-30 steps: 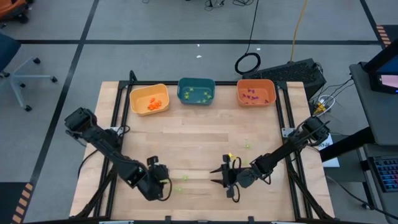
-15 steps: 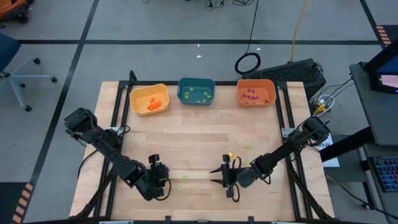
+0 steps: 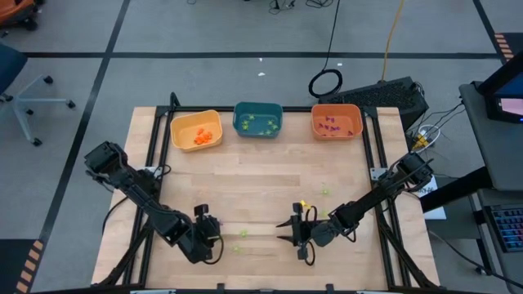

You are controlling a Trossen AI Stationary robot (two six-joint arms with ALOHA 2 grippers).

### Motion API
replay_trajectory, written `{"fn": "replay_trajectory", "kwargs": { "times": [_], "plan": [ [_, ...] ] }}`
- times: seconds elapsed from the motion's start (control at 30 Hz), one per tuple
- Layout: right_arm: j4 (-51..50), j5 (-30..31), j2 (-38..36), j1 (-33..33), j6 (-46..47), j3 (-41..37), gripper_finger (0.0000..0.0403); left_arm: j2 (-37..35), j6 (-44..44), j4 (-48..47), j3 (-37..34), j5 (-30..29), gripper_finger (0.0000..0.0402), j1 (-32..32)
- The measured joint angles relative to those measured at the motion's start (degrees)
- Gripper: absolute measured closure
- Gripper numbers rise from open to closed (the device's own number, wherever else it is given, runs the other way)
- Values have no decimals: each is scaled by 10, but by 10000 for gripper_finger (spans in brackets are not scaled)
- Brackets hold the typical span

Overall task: Sort Halloween decoration
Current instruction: Put the violet witch hat toy into the orange bin

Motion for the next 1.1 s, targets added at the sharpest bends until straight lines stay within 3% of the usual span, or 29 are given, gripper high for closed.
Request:
{"fn": "replay_trajectory", "kwargs": {
  "times": [0.47,0.77,1.1],
  "plan": [
    [-4,0,0,1,0,0,264,3,-2,3,-46,-11,208,12],
    [-4,0,0,1,0,0,264,3,3,71,-77,-11,210,28],
    [-8,0,0,1,0,0,264,3,2,76,-77,-9,286,28]
  ]
}}
